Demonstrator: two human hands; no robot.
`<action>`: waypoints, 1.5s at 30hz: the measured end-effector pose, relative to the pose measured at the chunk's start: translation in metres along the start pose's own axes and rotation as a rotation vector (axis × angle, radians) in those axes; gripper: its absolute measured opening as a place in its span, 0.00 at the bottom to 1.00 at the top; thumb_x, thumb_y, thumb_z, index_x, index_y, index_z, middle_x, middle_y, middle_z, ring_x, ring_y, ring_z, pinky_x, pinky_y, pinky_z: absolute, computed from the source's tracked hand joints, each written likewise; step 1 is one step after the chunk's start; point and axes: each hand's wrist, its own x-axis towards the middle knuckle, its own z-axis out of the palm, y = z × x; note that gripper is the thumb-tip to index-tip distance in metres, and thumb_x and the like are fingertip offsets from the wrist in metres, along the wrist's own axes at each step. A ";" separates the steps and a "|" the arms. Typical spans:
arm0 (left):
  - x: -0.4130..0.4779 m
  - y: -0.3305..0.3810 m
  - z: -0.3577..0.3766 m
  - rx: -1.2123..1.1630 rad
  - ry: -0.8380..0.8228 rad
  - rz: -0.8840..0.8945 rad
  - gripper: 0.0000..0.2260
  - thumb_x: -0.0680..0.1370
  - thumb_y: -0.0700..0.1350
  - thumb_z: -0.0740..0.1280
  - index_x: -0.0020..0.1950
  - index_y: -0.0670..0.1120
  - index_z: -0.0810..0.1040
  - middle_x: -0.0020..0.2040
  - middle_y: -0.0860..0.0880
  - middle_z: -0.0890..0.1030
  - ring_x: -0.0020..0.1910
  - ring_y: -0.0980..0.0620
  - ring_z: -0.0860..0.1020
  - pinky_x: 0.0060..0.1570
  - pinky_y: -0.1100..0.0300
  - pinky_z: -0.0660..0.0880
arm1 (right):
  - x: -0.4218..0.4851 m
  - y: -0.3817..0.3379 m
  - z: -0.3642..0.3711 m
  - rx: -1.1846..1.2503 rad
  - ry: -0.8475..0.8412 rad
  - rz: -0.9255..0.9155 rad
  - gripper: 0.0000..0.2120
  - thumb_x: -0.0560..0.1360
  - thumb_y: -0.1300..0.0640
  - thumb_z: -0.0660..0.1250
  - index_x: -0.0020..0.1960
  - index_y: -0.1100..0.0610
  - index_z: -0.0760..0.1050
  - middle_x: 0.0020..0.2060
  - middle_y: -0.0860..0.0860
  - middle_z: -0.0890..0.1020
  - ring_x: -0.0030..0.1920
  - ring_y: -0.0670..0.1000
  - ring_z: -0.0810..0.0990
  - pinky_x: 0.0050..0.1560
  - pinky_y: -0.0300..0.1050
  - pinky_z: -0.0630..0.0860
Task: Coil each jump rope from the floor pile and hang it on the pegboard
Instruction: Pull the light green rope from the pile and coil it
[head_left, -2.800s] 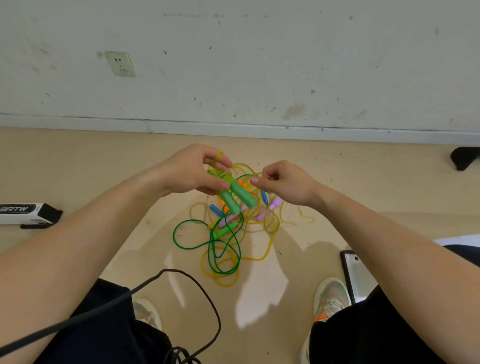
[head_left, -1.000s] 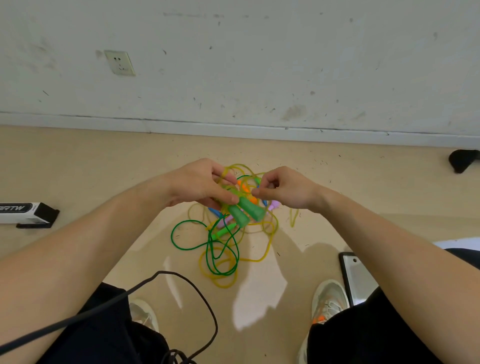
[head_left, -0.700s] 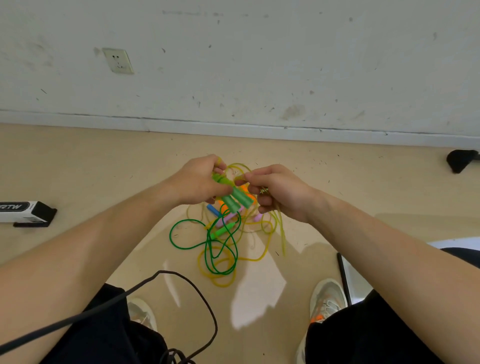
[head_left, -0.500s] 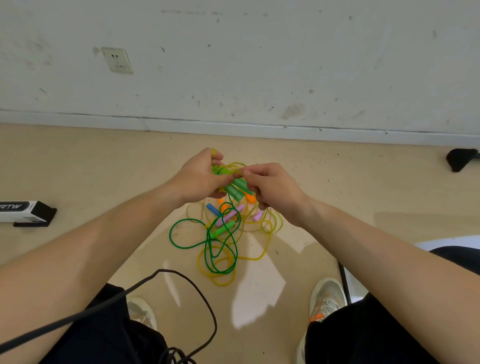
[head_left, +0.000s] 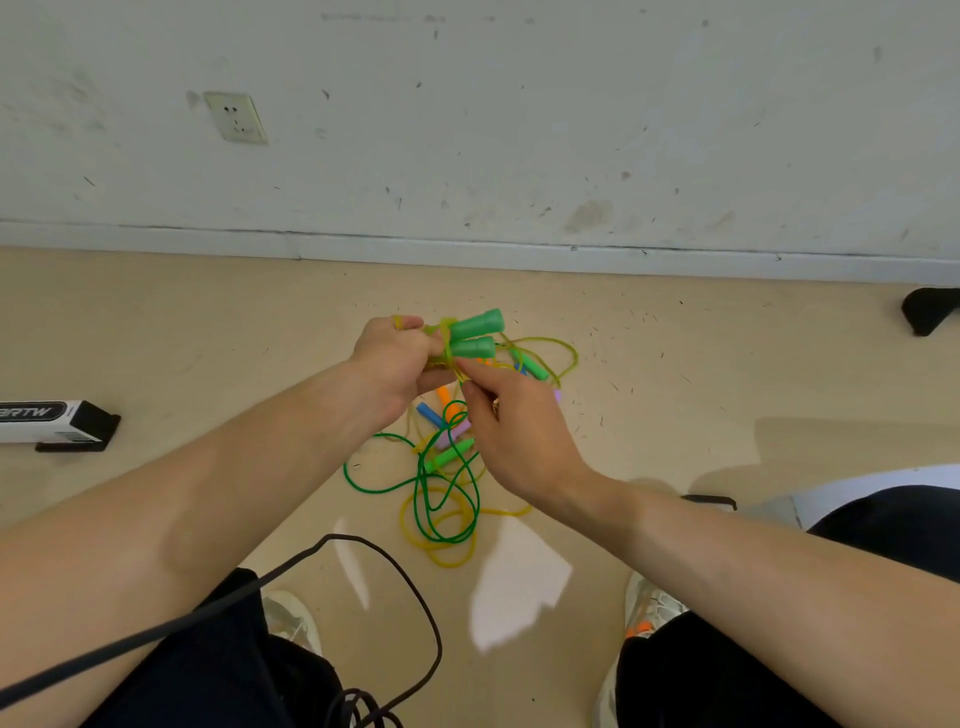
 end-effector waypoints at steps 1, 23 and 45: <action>-0.002 0.002 0.000 -0.024 -0.009 -0.016 0.15 0.78 0.27 0.61 0.65 0.36 0.69 0.58 0.39 0.76 0.48 0.40 0.82 0.45 0.47 0.81 | 0.002 0.002 -0.001 -0.020 0.002 -0.007 0.17 0.82 0.57 0.56 0.65 0.48 0.77 0.29 0.43 0.74 0.42 0.53 0.84 0.33 0.41 0.64; -0.011 0.024 -0.011 0.091 -0.221 -0.064 0.27 0.74 0.36 0.74 0.70 0.41 0.69 0.57 0.38 0.81 0.36 0.46 0.85 0.34 0.59 0.81 | 0.039 0.019 -0.059 -0.245 0.021 0.171 0.13 0.77 0.44 0.67 0.36 0.47 0.76 0.26 0.45 0.75 0.30 0.45 0.72 0.33 0.45 0.68; -0.002 -0.021 0.006 0.791 0.036 0.501 0.33 0.68 0.48 0.80 0.67 0.45 0.70 0.58 0.50 0.75 0.57 0.47 0.77 0.58 0.46 0.75 | 0.034 -0.012 -0.058 -0.638 -0.007 0.045 0.05 0.75 0.50 0.68 0.47 0.49 0.80 0.43 0.47 0.83 0.45 0.55 0.81 0.37 0.44 0.71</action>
